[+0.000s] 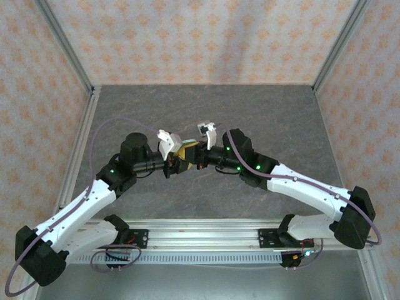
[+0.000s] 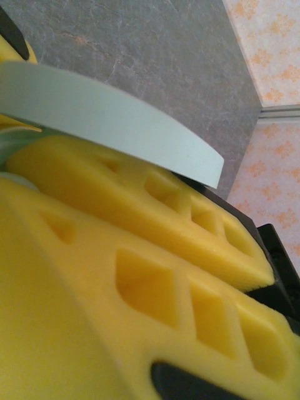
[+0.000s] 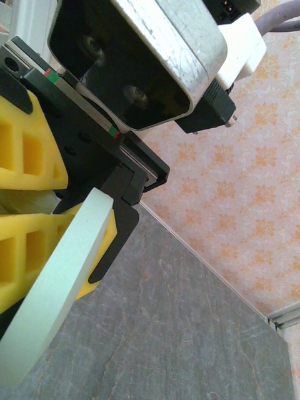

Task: Insert wireless bluetooth earbuds into charging case

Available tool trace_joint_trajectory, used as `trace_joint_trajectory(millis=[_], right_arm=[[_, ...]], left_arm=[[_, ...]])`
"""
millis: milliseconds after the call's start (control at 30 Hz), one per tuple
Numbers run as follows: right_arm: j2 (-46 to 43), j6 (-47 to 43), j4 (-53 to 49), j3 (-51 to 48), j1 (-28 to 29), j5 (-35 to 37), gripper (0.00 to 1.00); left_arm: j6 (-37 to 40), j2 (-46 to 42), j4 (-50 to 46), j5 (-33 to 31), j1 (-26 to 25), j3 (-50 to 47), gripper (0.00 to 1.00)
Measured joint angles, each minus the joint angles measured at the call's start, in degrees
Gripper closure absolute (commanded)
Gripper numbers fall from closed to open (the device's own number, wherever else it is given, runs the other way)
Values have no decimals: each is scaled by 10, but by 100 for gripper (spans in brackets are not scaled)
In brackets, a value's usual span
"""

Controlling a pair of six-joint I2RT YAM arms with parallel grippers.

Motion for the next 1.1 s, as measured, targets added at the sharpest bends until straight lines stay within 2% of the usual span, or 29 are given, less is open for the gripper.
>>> trace_joint_trajectory(millis=[200, 567, 967, 1100], right_arm=[[1, -13, -4, 2, 0, 0, 85], [-15, -27, -24, 3, 5, 1, 61], [-31, -7, -85, 25, 9, 21, 52], [-57, 7, -126, 31, 6, 49, 50]], left_arm=[[0, 0, 0, 0, 0, 0, 90], [-1, 0, 0, 1, 0, 0, 90], [-1, 0, 1, 5, 0, 0, 92], [1, -1, 5, 19, 0, 0, 93]])
